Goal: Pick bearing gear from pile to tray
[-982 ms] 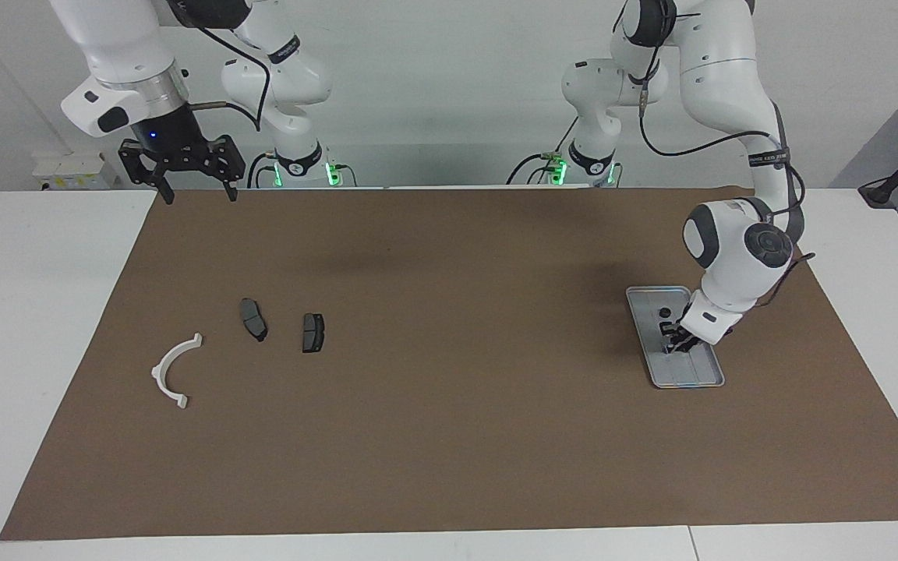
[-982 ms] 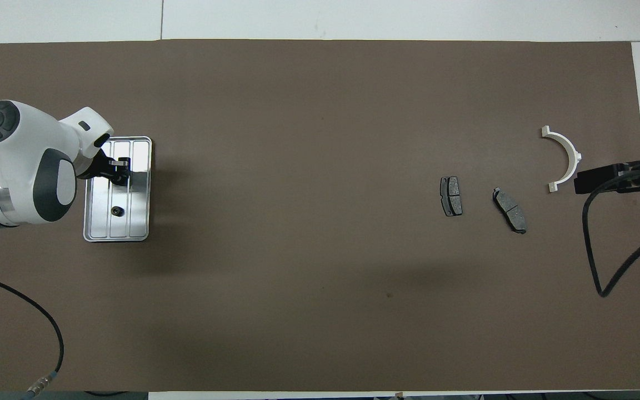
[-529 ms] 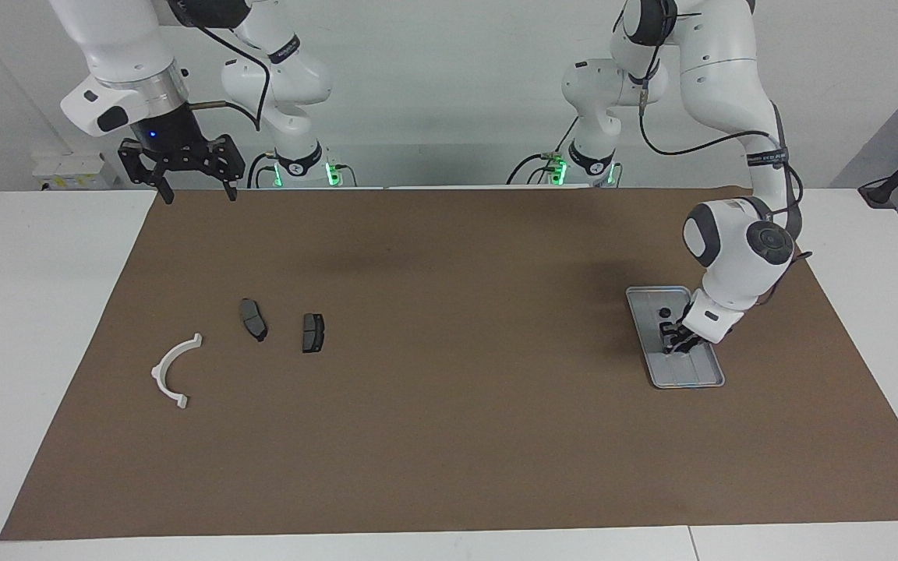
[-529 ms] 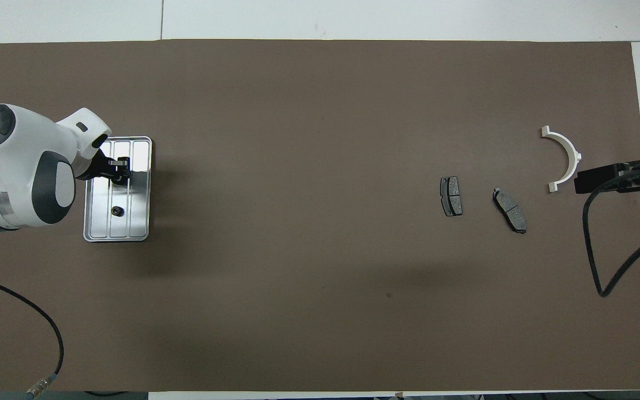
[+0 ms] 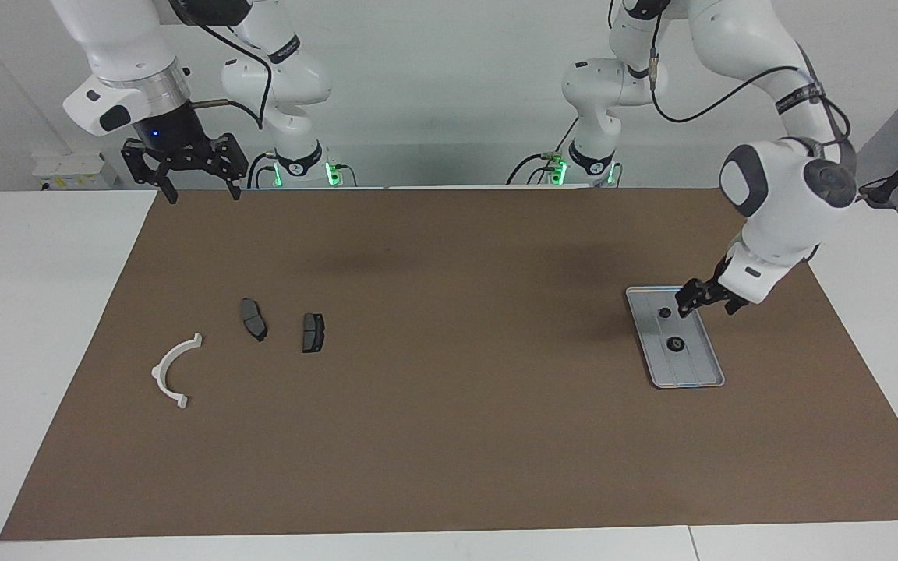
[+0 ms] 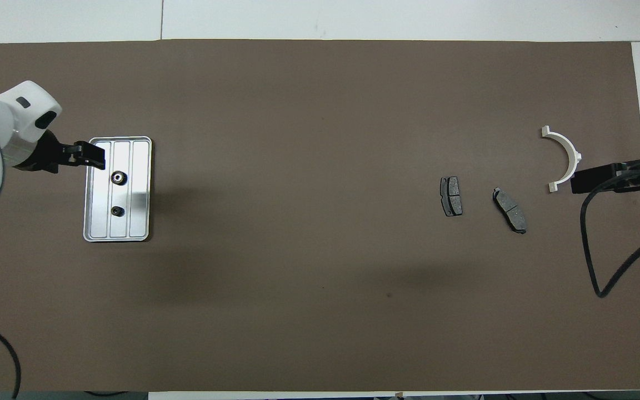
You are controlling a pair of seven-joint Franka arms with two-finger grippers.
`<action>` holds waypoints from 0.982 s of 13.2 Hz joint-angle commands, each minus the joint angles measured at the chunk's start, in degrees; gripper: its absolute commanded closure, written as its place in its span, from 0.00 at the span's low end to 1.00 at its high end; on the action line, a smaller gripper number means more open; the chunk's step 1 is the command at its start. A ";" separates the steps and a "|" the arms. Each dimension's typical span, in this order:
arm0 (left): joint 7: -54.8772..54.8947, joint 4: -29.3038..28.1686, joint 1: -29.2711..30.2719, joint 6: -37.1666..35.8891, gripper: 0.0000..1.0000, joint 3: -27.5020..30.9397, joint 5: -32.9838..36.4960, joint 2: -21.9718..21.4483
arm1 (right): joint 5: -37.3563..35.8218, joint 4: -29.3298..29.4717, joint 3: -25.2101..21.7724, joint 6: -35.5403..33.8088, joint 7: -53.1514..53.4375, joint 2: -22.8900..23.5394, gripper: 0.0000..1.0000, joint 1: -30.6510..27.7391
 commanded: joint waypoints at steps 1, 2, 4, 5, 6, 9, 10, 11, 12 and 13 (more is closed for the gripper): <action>0.39 7.26 0.35 -13.99 0.00 0.12 -0.17 -1.45 | 1.66 0.31 -0.45 -0.07 0.48 -0.22 0.00 0.24; 0.47 9.04 0.43 -17.35 0.00 0.12 -0.17 -2.23 | 1.66 0.31 -0.45 -0.07 0.48 -0.22 0.00 0.24; 0.56 8.88 2.45 -19.05 0.00 -0.14 -0.26 -5.83 | 1.66 0.22 -0.36 -0.07 0.48 -0.40 0.00 0.24; 0.65 8.10 2.54 -18.53 0.00 -0.06 -0.26 -7.50 | 1.66 0.22 -0.36 -0.07 0.48 -0.40 0.00 0.15; 0.65 8.00 2.72 -18.26 0.00 -0.06 -0.26 -7.86 | 1.66 0.22 -0.36 -0.16 0.39 -0.48 0.00 0.06; 0.56 5.38 2.63 -18.88 0.00 -0.50 -0.26 -10.92 | 1.66 0.22 -0.36 -0.07 0.39 -0.48 0.00 0.06; 0.65 4.49 2.63 -18.53 0.00 -0.50 -0.26 -11.64 | 1.58 0.22 -0.36 -0.07 0.39 -0.48 0.00 0.06; 0.65 4.22 2.63 -17.13 0.00 -0.41 -0.26 -11.64 | 1.58 0.22 -0.36 -0.07 0.39 -0.48 0.00 0.06; 0.56 4.13 2.72 -15.64 0.00 -0.41 -0.26 -11.56 | 1.58 0.22 -0.36 -0.07 0.39 -0.48 0.00 0.06; 0.65 4.13 2.63 -14.15 0.00 -0.50 -0.26 -11.29 | 1.58 0.22 -0.36 0.01 0.39 -0.48 0.00 0.06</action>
